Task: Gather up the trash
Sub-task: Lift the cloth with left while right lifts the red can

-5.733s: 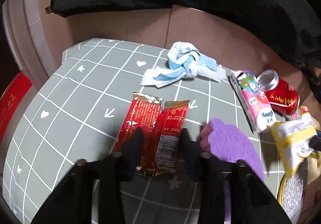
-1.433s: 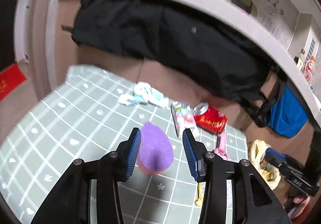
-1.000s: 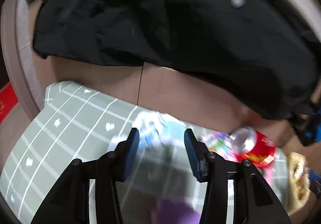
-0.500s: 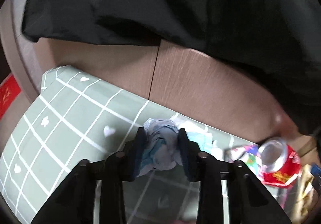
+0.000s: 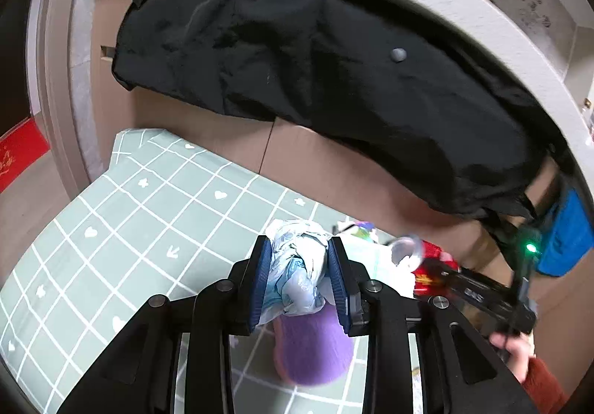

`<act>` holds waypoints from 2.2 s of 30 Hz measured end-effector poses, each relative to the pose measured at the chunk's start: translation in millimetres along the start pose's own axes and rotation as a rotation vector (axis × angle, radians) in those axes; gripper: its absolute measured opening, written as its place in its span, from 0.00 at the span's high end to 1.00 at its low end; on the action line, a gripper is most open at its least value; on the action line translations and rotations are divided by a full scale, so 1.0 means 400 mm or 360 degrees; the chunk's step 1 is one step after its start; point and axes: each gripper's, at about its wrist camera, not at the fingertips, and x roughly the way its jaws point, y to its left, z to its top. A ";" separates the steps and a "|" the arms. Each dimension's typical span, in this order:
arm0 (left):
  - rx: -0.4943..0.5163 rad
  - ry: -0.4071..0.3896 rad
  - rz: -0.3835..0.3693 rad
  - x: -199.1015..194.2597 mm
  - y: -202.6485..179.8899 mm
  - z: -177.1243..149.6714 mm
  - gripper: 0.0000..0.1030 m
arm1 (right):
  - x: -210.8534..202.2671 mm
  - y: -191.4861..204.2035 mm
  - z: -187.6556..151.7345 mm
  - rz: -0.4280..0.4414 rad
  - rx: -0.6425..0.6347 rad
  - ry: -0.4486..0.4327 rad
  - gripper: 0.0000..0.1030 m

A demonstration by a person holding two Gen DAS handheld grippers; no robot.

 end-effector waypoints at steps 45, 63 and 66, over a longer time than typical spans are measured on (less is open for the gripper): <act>0.0025 0.0037 -0.0005 -0.176 -0.114 -0.250 0.69 | -0.295 0.096 -0.358 0.0341 -0.0322 0.0092 0.46; 0.0039 0.0066 0.0004 -0.175 -0.126 -0.284 0.69 | -0.346 0.126 -0.349 0.0278 -0.0416 0.0032 0.49; 0.0032 0.0061 0.0008 -0.180 -0.128 -0.287 0.69 | -0.360 0.123 -0.335 0.0263 -0.0404 -0.0004 0.50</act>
